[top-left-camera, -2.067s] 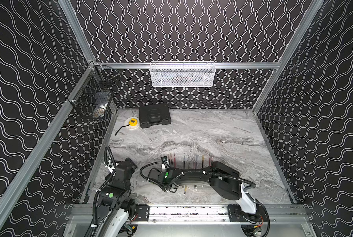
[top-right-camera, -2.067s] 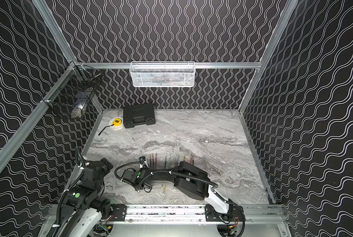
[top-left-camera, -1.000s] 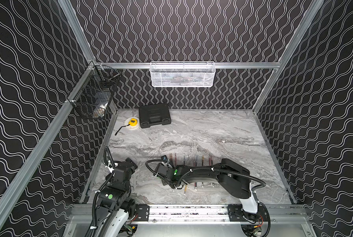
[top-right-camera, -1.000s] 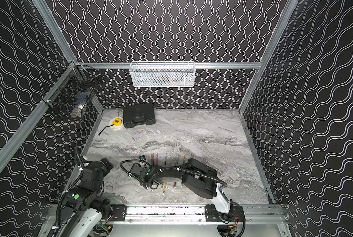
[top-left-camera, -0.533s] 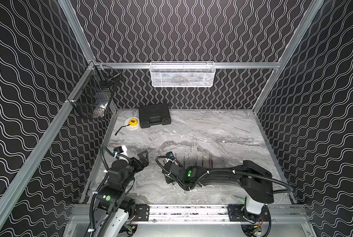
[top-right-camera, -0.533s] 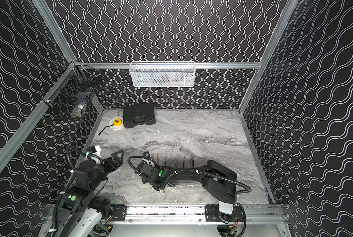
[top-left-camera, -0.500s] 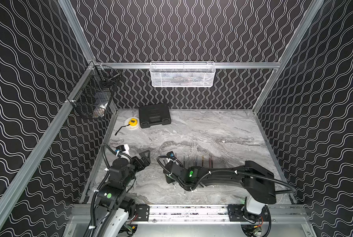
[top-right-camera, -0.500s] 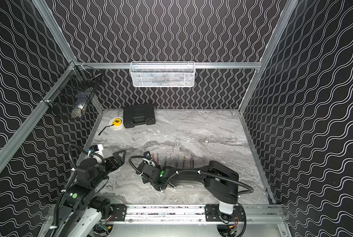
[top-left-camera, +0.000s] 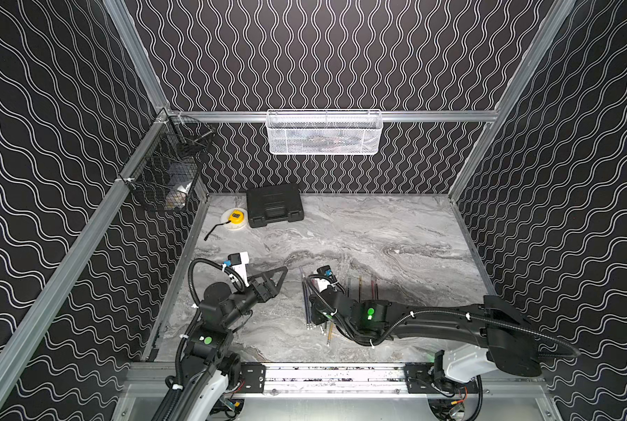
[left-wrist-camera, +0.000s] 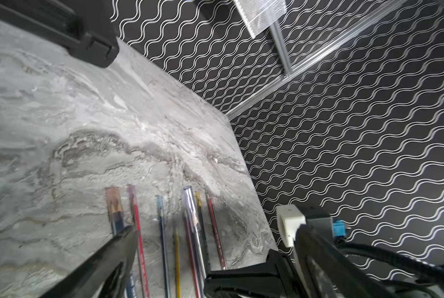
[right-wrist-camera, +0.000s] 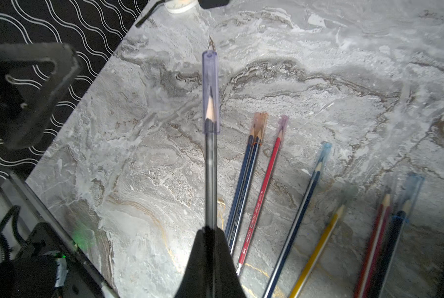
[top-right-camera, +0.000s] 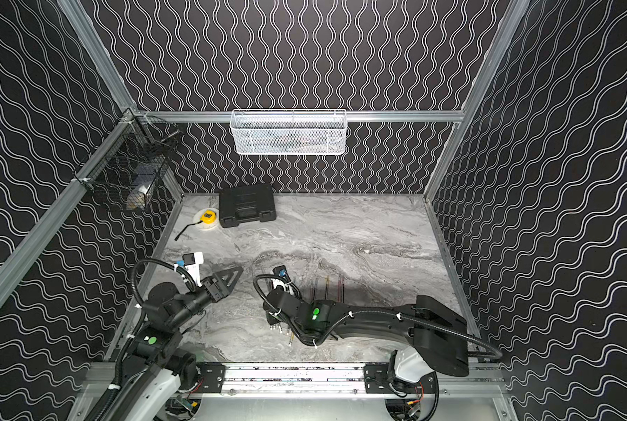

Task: Remove the protective cover of the pencils
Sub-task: Pick up the pencil from the center of the board.

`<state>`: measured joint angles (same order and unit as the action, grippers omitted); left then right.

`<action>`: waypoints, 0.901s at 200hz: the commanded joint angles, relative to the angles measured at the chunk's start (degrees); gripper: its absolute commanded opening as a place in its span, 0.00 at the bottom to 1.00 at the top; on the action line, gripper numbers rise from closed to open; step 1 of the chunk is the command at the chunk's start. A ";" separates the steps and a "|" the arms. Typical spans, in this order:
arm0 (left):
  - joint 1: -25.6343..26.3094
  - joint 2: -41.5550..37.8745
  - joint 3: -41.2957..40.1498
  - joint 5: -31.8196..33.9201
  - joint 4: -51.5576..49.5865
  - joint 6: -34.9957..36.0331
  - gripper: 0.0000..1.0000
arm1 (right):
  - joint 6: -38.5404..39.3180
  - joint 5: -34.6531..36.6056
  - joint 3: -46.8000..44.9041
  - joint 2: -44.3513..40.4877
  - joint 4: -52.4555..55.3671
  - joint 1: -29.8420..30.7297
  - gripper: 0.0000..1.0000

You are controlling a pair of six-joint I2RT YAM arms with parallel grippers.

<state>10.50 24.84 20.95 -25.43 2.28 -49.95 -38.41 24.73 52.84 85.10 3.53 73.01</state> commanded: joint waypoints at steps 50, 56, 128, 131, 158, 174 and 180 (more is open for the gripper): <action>-0.04 0.76 -4.27 -3.86 8.73 -6.93 0.81 | -3.10 -0.74 -1.70 -1.16 -6.30 0.14 0.00; -0.04 1.60 -3.57 -3.84 7.97 -5.84 0.82 | -3.14 -1.14 -2.25 -1.37 -7.30 0.13 0.00; 0.04 9.39 -2.03 -5.38 8.76 -2.01 0.65 | -2.56 -2.57 -2.12 -2.89 -10.10 0.17 0.00; 0.04 9.72 -1.87 -5.40 8.64 -1.66 0.64 | -2.35 -2.72 -2.12 -2.98 -10.23 0.20 0.00; 0.11 12.08 -1.11 -6.15 8.98 -0.23 0.61 | -0.86 -5.31 -1.98 -3.36 -11.64 0.19 0.00; 0.34 12.34 -1.92 -7.27 11.88 -1.14 0.58 | -0.89 -6.78 -2.62 -3.13 -13.47 0.19 0.00; 0.52 12.25 -2.21 -7.48 12.80 -1.31 0.58 | -0.88 -7.23 -2.95 -2.82 -14.37 0.18 0.00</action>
<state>10.61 36.93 19.33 -30.59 9.17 -51.86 -39.81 20.21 50.48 82.11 -6.00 73.08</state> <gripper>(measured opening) 0.581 0.051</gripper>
